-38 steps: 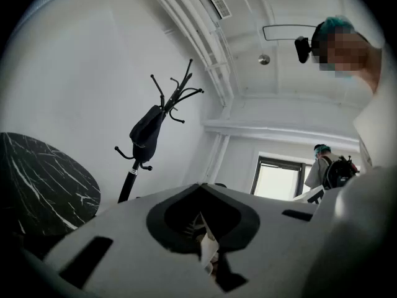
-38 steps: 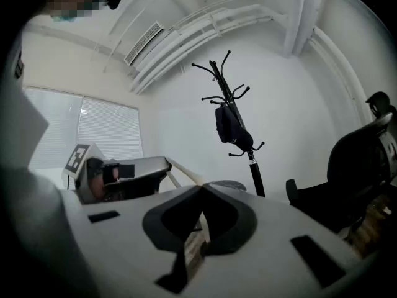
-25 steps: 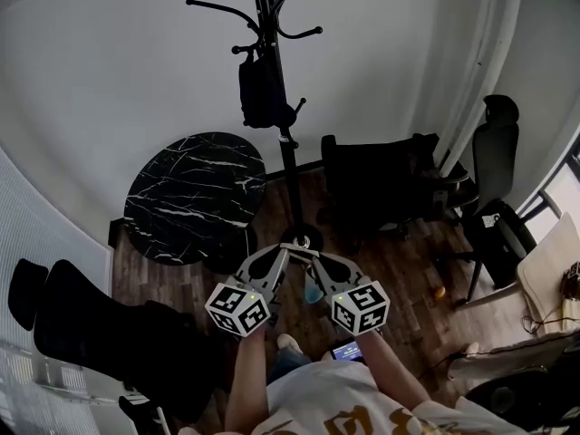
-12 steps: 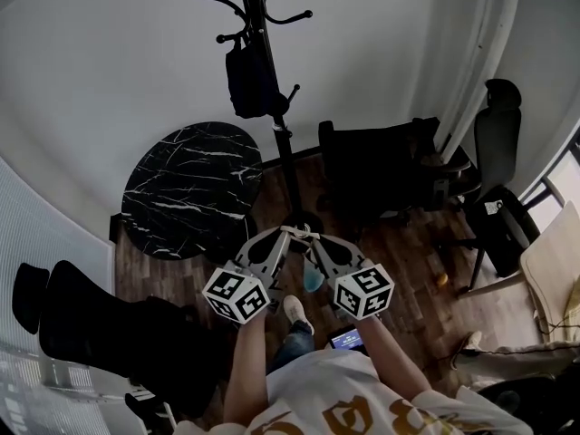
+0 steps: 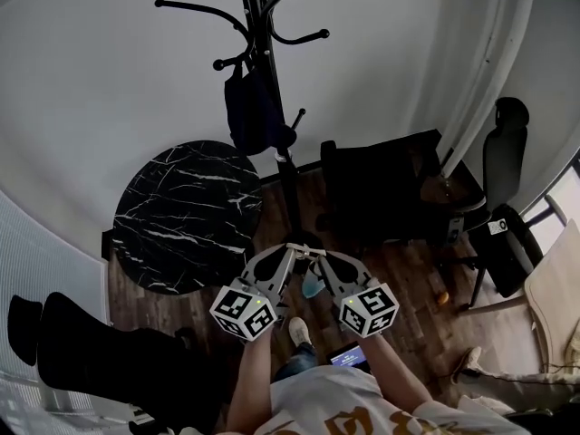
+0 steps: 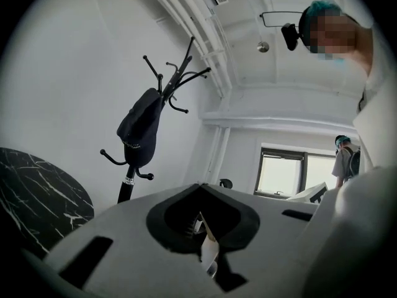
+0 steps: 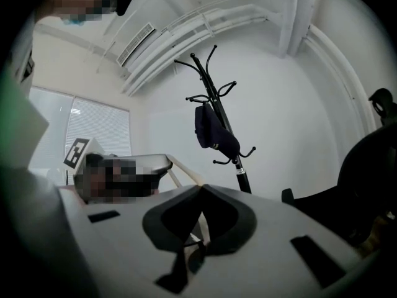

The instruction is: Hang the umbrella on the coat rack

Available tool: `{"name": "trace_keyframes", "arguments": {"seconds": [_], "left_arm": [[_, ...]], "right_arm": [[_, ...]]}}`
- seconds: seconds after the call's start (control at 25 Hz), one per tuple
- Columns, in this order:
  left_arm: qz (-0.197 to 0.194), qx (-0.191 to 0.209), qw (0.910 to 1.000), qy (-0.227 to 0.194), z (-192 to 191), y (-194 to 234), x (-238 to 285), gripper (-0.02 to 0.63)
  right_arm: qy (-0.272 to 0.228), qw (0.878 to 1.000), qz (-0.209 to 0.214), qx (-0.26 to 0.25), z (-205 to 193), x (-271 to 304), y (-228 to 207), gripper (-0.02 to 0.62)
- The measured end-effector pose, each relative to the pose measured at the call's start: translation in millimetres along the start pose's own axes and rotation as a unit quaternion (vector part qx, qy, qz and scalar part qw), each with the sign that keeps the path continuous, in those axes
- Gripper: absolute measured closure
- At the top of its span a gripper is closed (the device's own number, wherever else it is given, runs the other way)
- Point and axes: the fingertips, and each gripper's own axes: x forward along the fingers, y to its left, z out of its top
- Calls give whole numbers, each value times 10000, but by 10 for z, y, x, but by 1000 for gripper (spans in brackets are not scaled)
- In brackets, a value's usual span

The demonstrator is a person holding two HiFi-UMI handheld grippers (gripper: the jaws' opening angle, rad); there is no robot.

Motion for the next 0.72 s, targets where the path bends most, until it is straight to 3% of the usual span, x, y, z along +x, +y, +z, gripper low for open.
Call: {"name": "trace_keyframes", "arguments": {"seconds": [0.24, 0.72], "left_arm": [[-179, 40, 9998, -103, 177, 431, 330, 588], [-766, -162, 9968, -125, 319, 1014, 915, 588]], "right_arm": [[-13, 10000, -2, -55, 140, 506, -206, 584], [-72, 9983, -525, -224, 293, 1118, -591, 584]]}}
